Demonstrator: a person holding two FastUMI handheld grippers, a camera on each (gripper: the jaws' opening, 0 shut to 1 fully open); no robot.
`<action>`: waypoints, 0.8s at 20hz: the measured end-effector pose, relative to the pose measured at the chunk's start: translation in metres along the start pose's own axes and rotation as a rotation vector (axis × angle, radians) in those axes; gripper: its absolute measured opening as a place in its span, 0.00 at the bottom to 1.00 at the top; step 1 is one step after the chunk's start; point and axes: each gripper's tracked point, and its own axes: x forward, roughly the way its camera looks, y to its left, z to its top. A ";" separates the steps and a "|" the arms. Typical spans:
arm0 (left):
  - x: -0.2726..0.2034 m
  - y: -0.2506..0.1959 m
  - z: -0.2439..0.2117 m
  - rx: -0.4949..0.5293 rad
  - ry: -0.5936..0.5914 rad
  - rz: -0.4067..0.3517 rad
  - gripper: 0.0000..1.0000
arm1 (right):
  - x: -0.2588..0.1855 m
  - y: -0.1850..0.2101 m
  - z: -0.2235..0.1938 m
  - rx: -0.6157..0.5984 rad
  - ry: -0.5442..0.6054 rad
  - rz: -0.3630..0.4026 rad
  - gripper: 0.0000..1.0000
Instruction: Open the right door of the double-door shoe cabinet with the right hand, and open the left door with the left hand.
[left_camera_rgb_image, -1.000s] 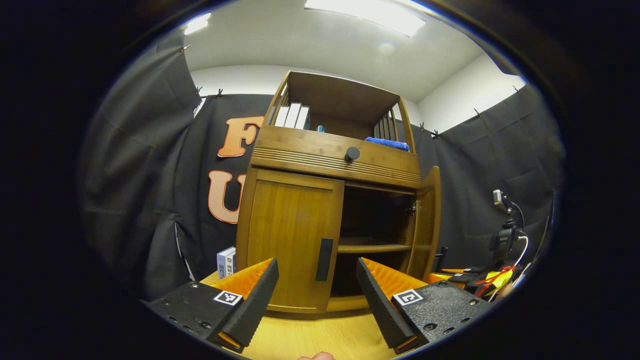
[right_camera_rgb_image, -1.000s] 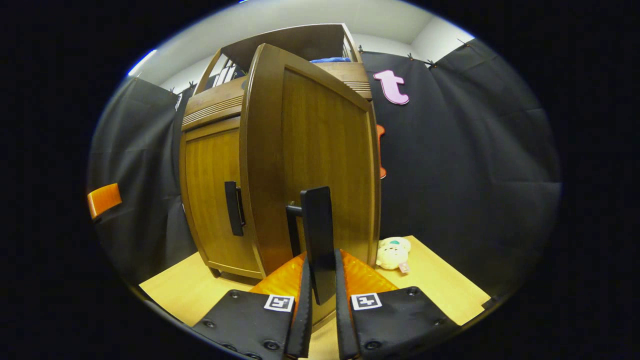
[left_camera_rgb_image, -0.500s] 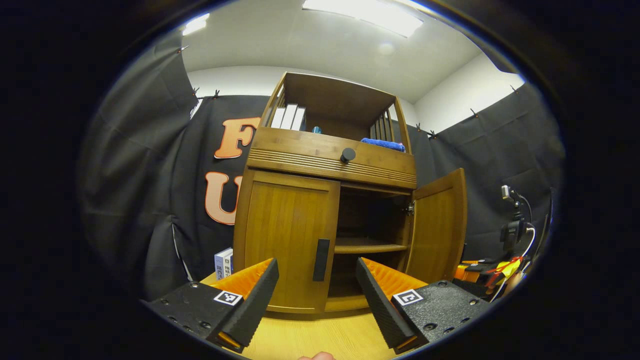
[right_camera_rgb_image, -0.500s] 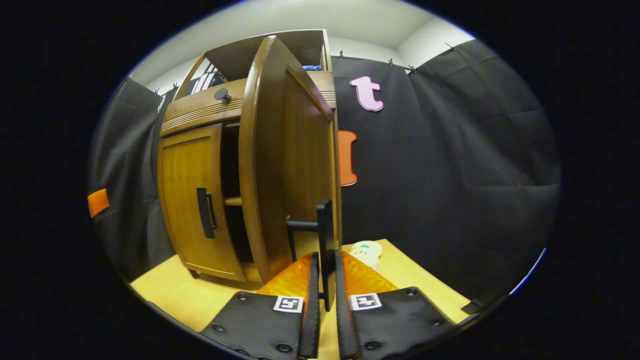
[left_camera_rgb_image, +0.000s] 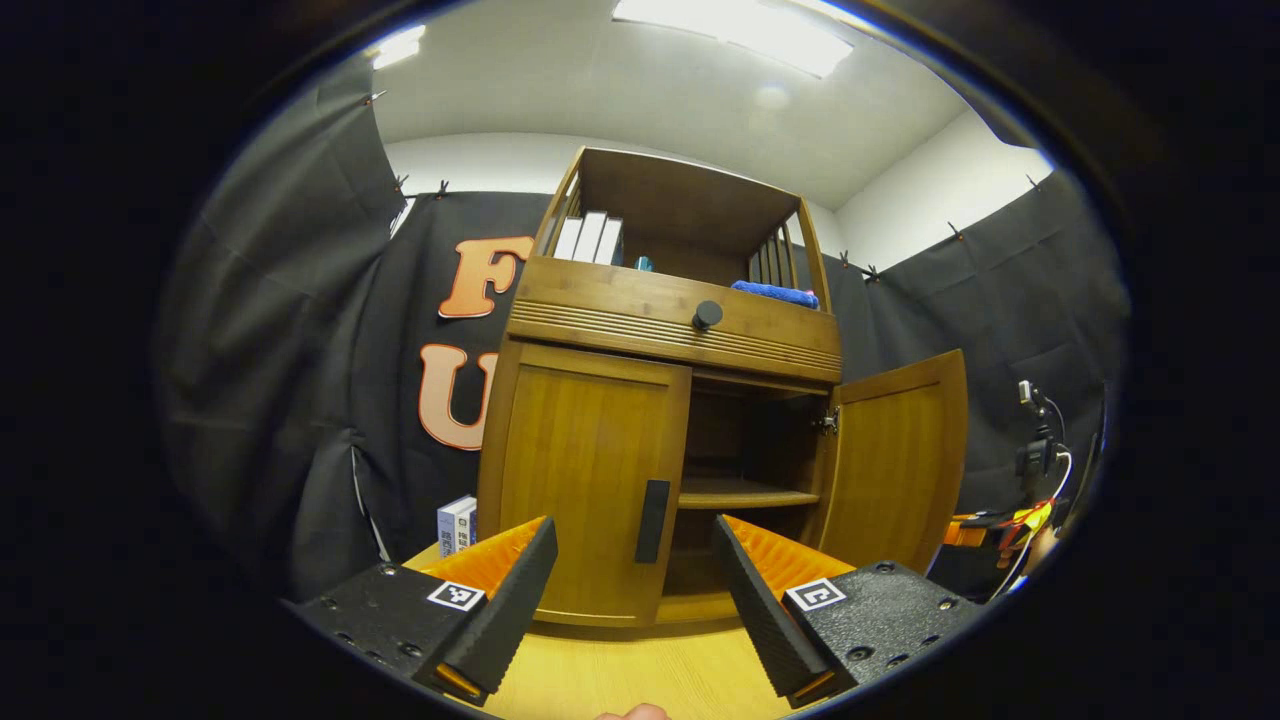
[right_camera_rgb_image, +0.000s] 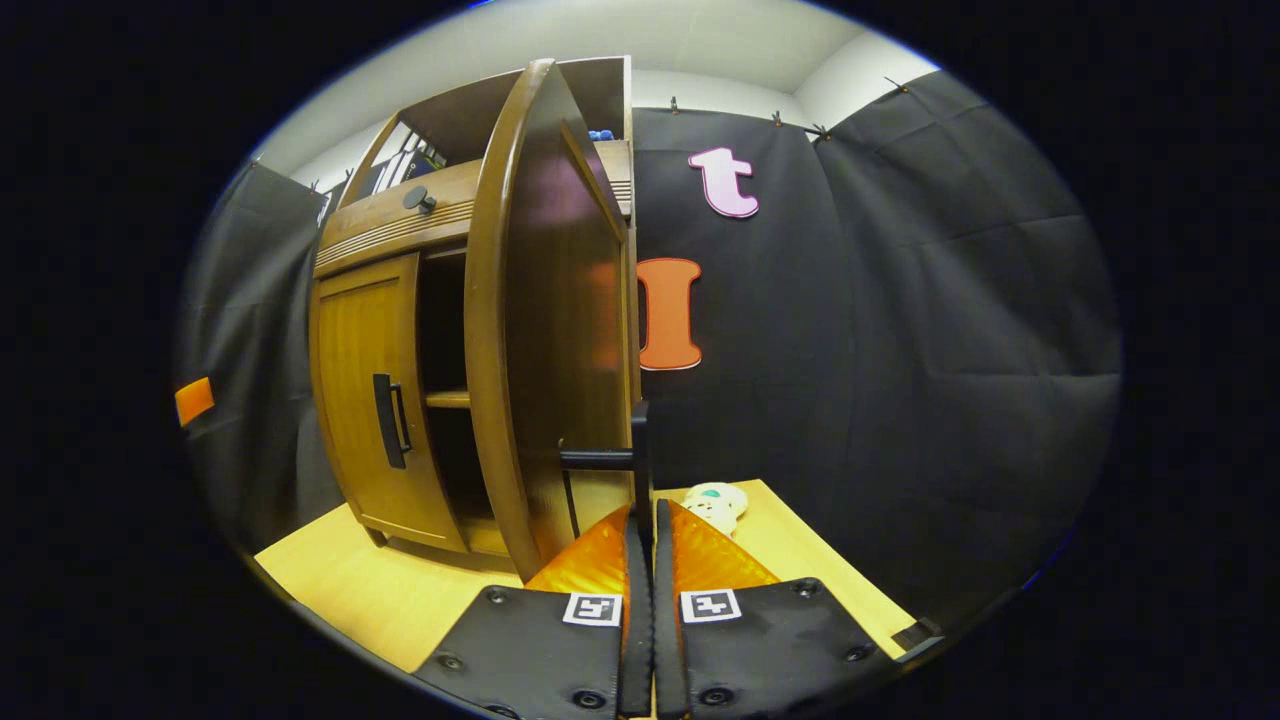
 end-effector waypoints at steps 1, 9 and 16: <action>-0.002 0.004 0.000 0.001 -0.001 0.010 0.95 | 0.000 -0.004 0.001 0.003 -0.005 0.015 0.08; -0.014 0.031 -0.004 -0.027 0.014 0.070 0.92 | 0.000 -0.017 0.000 -0.004 -0.023 0.078 0.06; -0.009 0.033 -0.005 0.002 0.015 0.072 0.94 | -0.023 -0.050 -0.012 0.017 -0.021 -0.005 0.17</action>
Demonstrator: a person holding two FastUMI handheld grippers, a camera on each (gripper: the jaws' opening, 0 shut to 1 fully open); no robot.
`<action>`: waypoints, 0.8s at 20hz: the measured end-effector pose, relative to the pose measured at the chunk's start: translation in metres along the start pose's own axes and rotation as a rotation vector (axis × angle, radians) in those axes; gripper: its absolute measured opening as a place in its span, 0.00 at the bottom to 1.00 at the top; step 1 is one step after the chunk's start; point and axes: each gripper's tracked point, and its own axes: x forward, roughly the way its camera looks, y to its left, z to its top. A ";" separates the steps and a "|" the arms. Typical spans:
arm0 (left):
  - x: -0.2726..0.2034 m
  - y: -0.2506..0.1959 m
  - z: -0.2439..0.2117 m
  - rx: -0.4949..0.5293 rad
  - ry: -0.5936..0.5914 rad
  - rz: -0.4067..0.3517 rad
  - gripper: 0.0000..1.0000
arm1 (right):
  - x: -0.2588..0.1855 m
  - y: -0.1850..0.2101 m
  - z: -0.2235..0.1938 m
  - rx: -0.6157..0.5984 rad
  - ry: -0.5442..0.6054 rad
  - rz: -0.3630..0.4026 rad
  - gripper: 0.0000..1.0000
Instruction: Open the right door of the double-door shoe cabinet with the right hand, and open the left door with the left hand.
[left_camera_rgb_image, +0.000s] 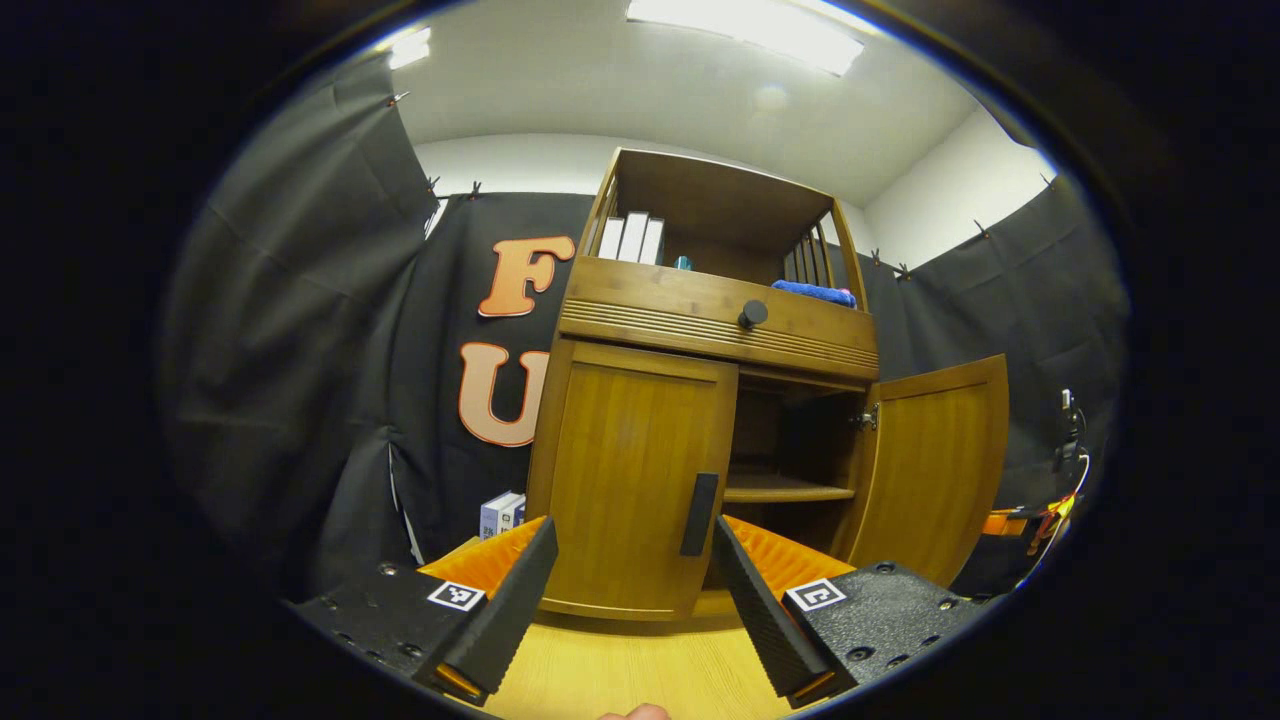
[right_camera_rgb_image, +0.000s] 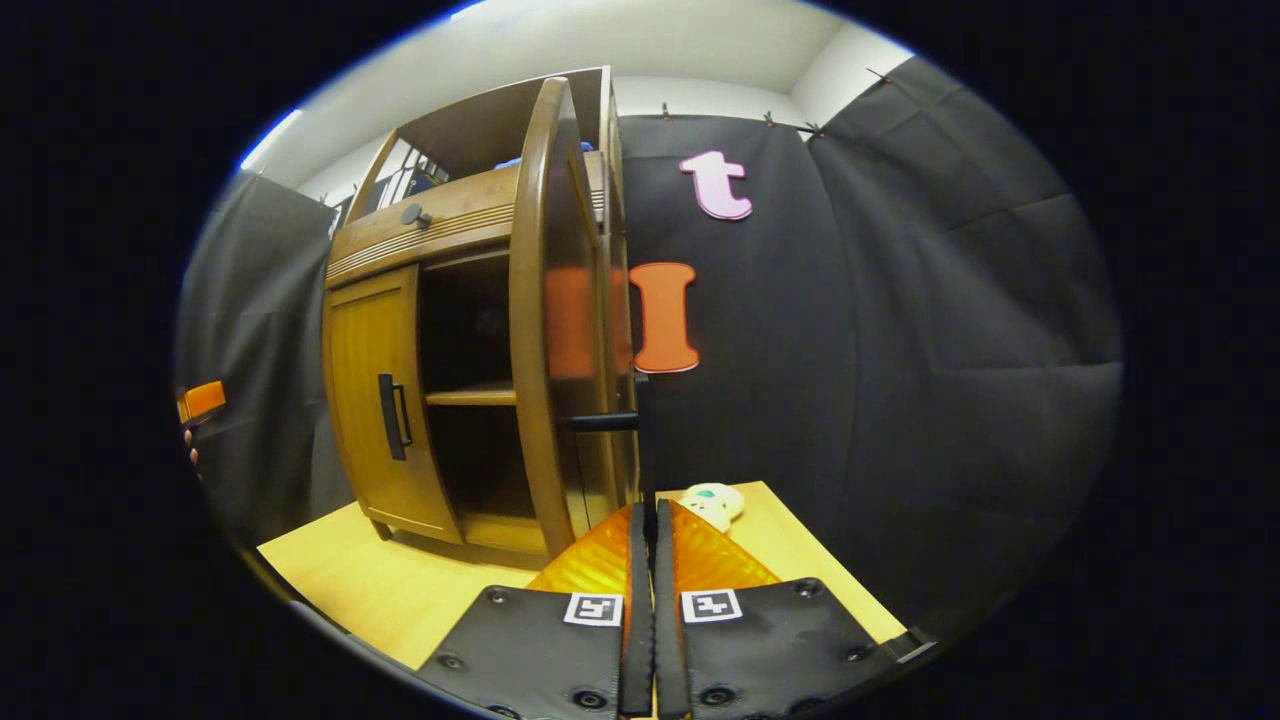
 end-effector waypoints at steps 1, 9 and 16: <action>0.003 -0.003 0.000 0.003 0.000 -0.008 0.94 | -0.009 -0.003 0.000 0.004 0.000 -0.013 0.09; 0.021 -0.027 -0.011 -0.035 0.028 -0.080 0.94 | -0.066 0.024 0.006 0.041 -0.021 -0.058 0.09; 0.053 -0.036 -0.017 -0.111 0.049 -0.130 0.94 | -0.095 0.090 0.045 0.078 -0.088 -0.006 0.08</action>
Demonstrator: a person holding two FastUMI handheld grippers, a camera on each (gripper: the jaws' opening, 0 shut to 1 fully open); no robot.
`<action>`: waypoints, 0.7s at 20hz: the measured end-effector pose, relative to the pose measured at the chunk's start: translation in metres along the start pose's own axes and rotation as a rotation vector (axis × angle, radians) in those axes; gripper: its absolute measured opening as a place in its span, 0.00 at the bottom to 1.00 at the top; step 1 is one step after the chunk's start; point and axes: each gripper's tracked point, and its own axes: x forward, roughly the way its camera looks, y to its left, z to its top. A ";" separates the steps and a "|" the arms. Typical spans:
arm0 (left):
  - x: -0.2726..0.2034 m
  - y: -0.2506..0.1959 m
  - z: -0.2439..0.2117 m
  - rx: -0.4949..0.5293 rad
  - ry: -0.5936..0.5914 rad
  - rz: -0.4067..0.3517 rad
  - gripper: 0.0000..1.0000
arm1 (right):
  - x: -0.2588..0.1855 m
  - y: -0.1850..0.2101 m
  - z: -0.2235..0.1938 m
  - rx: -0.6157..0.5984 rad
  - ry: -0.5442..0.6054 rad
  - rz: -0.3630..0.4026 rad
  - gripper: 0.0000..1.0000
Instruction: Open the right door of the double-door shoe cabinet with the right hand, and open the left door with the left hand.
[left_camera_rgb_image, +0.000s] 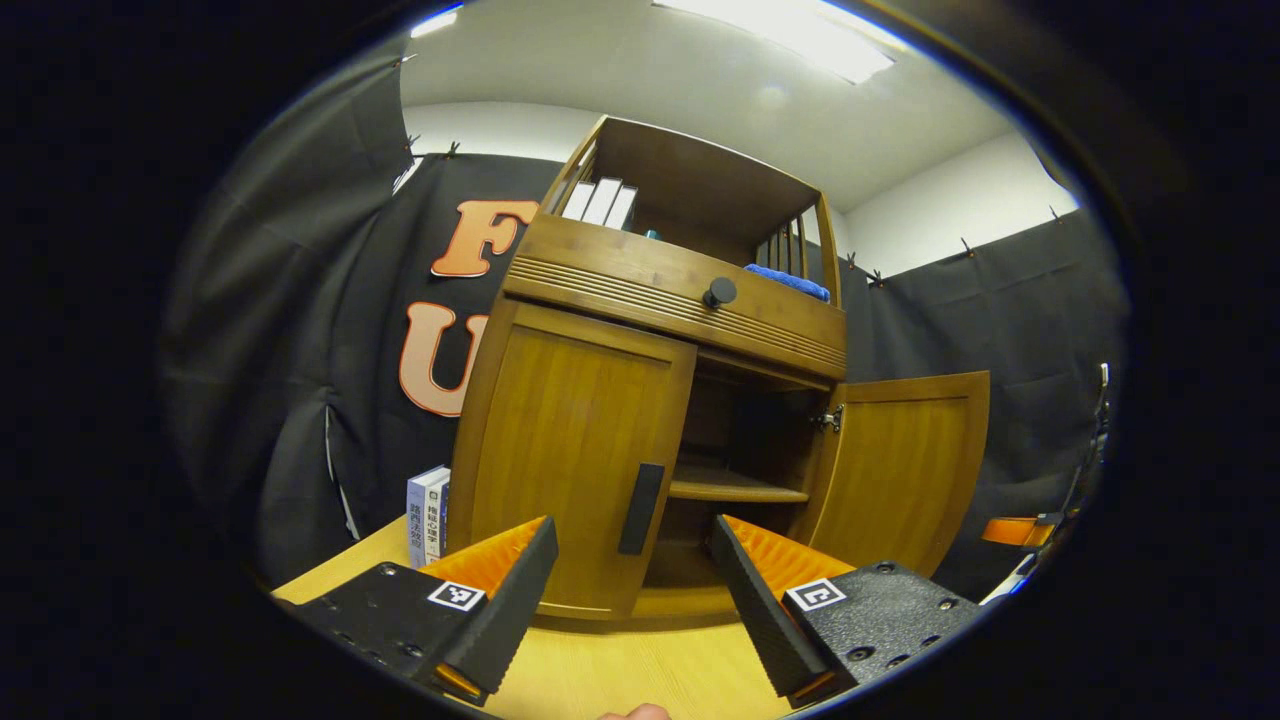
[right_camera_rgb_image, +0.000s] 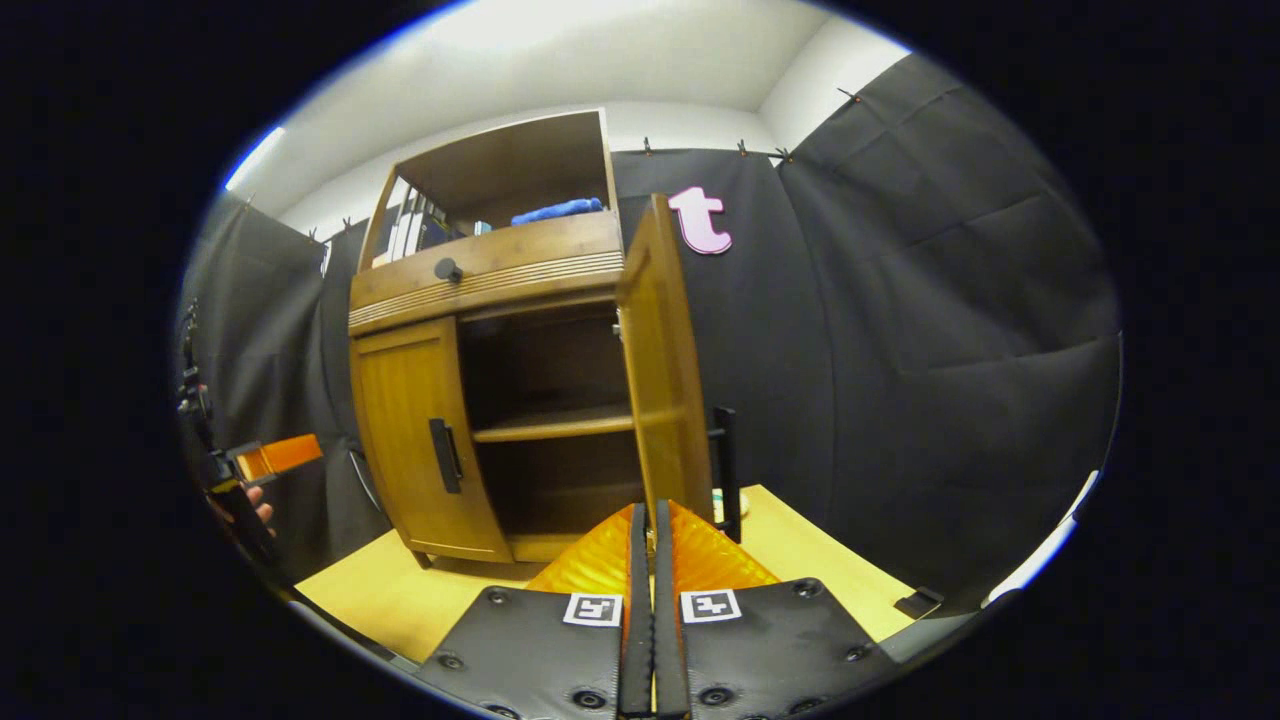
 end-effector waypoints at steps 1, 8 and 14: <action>0.009 0.002 0.001 -0.005 -0.002 -0.003 0.94 | -0.003 0.012 0.003 0.003 -0.002 0.018 0.09; 0.093 -0.013 -0.032 -0.001 0.067 -0.070 0.95 | -0.020 0.039 0.010 -0.069 -0.035 -0.003 0.08; 0.137 0.002 -0.072 0.109 0.089 0.005 0.94 | -0.031 0.047 -0.008 -0.091 0.017 -0.006 0.89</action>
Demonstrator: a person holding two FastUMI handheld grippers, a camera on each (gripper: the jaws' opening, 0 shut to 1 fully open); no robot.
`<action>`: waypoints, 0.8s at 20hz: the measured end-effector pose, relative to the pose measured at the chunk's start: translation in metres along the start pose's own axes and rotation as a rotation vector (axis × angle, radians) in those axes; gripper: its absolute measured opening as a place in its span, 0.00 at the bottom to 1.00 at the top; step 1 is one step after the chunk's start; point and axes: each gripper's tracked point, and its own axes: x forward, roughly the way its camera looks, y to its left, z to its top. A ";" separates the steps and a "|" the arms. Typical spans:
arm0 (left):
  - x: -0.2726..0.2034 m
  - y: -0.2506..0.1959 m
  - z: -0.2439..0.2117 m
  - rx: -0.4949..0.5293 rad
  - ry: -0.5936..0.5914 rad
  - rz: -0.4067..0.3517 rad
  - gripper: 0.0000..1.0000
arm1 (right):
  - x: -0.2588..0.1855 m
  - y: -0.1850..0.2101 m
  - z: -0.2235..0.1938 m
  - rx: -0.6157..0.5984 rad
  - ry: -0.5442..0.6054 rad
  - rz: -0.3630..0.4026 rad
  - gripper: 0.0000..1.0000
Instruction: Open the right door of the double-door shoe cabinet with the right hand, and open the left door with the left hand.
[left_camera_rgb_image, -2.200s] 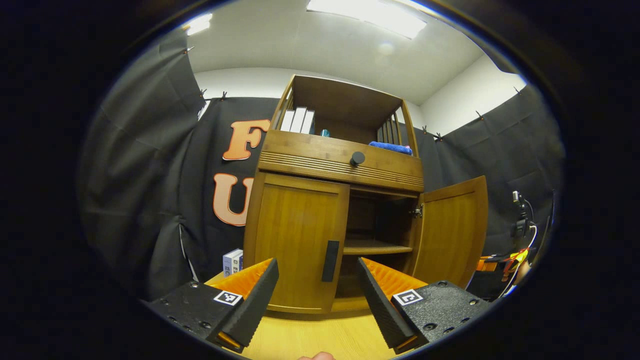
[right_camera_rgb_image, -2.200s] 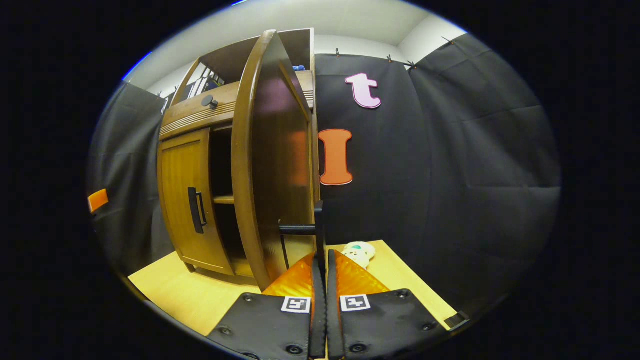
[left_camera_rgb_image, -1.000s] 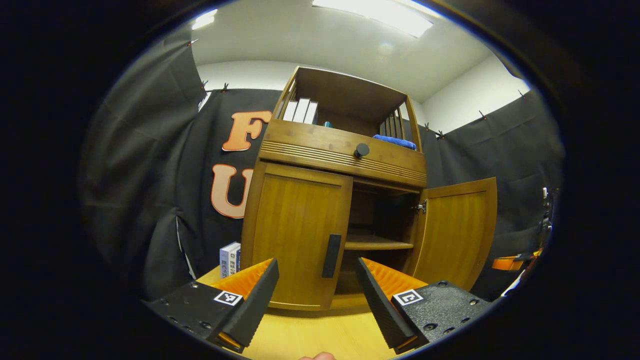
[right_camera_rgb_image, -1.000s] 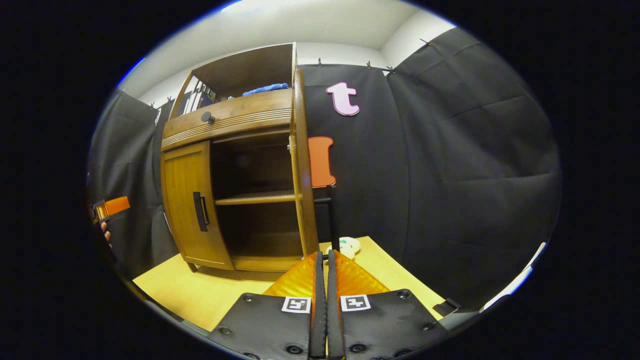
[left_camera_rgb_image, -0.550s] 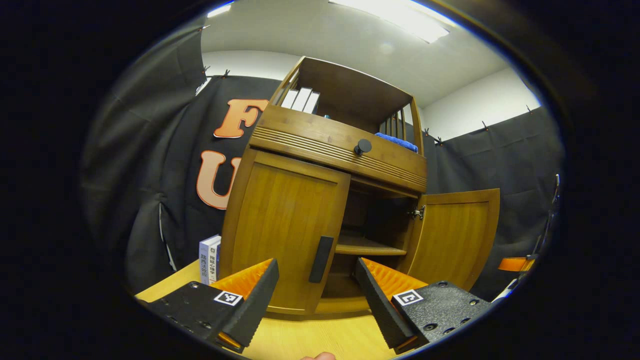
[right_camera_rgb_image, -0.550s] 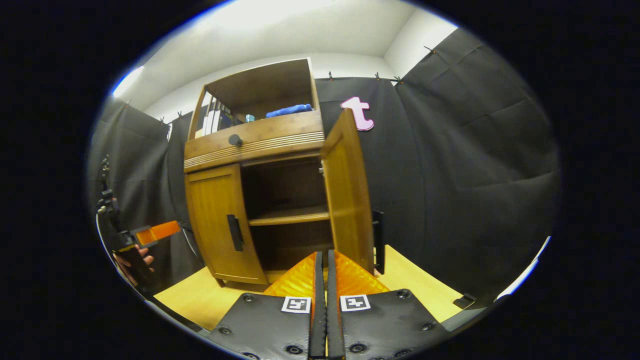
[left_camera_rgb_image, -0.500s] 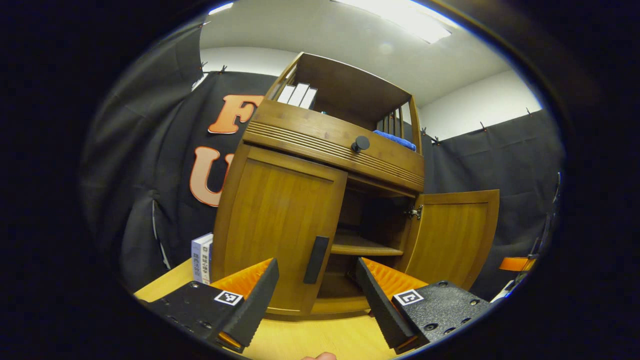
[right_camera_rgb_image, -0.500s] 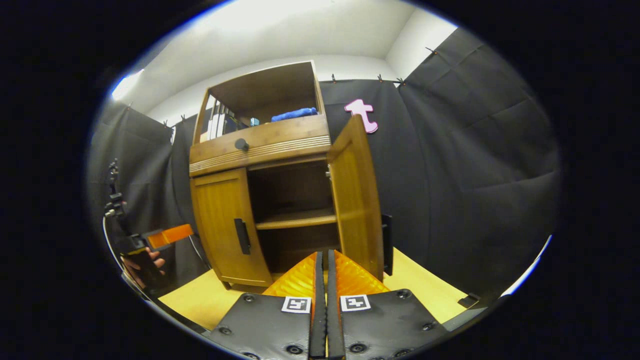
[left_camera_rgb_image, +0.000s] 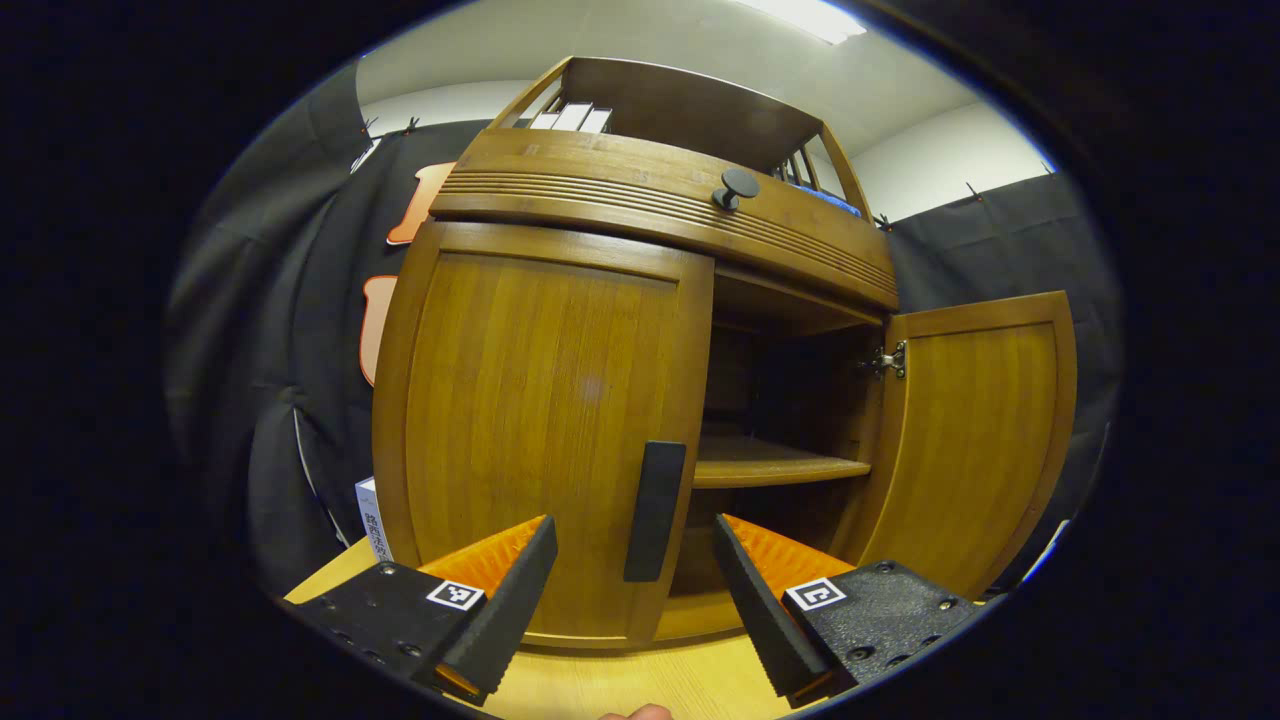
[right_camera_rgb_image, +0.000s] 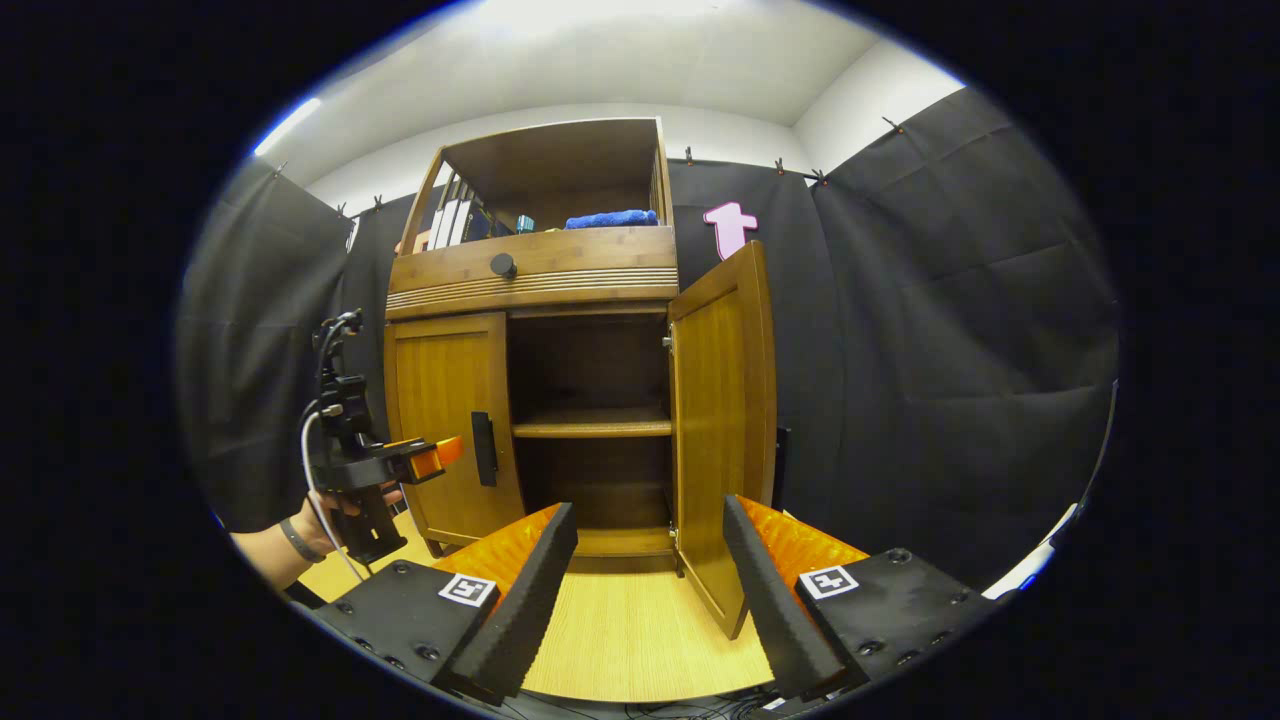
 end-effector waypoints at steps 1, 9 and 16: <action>0.009 0.000 0.000 0.010 -0.007 0.003 0.91 | -0.003 0.003 -0.003 0.008 0.008 0.004 0.95; 0.068 0.002 -0.037 0.051 0.065 0.049 0.92 | -0.011 0.007 -0.008 0.035 0.015 0.005 0.95; 0.085 0.015 -0.047 0.058 0.055 0.096 0.99 | -0.017 -0.006 -0.011 0.042 0.026 -0.040 0.95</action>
